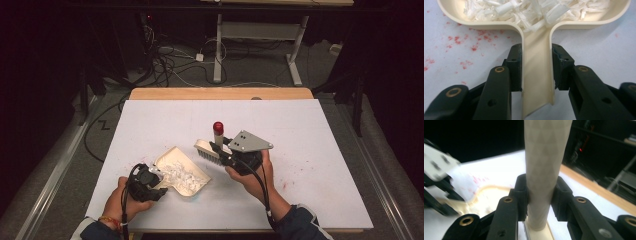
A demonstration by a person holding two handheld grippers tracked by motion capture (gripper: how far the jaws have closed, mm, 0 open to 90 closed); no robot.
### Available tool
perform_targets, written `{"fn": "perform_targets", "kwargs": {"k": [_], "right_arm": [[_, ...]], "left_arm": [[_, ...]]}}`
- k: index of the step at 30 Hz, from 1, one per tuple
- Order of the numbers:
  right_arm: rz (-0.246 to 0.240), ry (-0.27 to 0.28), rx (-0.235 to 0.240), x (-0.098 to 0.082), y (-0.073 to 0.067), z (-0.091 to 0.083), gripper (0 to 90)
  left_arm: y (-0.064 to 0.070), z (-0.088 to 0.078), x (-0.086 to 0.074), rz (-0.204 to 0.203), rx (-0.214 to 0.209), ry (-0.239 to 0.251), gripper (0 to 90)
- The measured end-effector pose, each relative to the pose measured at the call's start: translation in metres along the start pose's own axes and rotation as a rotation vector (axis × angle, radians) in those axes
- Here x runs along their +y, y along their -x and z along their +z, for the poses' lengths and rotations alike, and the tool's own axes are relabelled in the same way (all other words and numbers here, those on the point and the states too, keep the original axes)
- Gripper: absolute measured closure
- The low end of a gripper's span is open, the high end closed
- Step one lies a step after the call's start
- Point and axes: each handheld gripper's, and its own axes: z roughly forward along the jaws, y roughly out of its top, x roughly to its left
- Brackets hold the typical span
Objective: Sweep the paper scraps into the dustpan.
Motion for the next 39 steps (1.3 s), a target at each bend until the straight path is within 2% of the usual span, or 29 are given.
{"fn": "perform_targets", "kwargs": {"k": [3, 7, 9, 11, 15, 17, 18, 20, 23, 30, 33, 37, 39], "right_arm": [[-0.013, -0.054, -0.013, -0.010, -0.002, 0.003, 70.7], [-0.010, -0.072, 0.043, -0.015, -0.015, -0.001, 70.5], [-0.031, -0.072, 0.059, -0.014, -0.027, -0.002, 70.4], [-0.028, -0.064, 0.102, -0.013, -0.036, 0.000, 70.3], [-0.019, -0.038, 0.151, -0.008, -0.044, -0.001, 70.7], [-0.006, -0.021, 0.176, -0.004, -0.043, -0.006, 70.7], [-0.011, -0.017, 0.173, -0.002, -0.043, -0.008, 70.6], [-0.034, -0.010, 0.138, 0.001, -0.042, -0.013, 70.6], [-0.016, -0.001, 0.135, 0.003, -0.034, -0.016, 70.6], [-0.029, 0.020, 0.044, 0.004, -0.020, -0.026, 70.6], [-0.007, 0.040, 0.092, 0.005, -0.016, -0.032, 70.6], [-0.008, 0.026, 0.121, 0.005, -0.017, -0.040, 70.6], [0.007, 0.032, 0.159, 0.004, -0.017, -0.045, 70.7]], "left_arm": [[0.001, -0.002, -0.001, 0.005, 0.019, -0.006, 63.1], [0.001, -0.002, -0.003, 0.001, 0.048, -0.020, 63.1], [0.003, -0.002, -0.003, 0.003, 0.058, -0.022, 63.1], [0.005, -0.002, -0.003, 0.006, 0.072, -0.024, 63.1], [0.003, -0.001, -0.004, 0.001, 0.056, -0.016, 63.0], [0.001, -0.001, -0.005, -0.003, 0.048, -0.015, 63.0], [0.001, -0.001, -0.005, -0.004, 0.046, -0.016, 63.1], [0.001, -0.001, -0.005, -0.005, 0.043, -0.014, 63.1], [-0.001, 0.000, -0.005, -0.021, 0.031, -0.007, 63.0], [-0.001, 0.000, -0.004, -0.025, 0.025, -0.008, 63.1], [-0.005, 0.000, -0.005, -0.026, 0.019, -0.005, 63.0], [-0.008, -0.001, -0.008, -0.031, 0.031, -0.007, 63.0], [-0.009, -0.001, -0.009, -0.034, 0.026, -0.003, 63.0]]}}
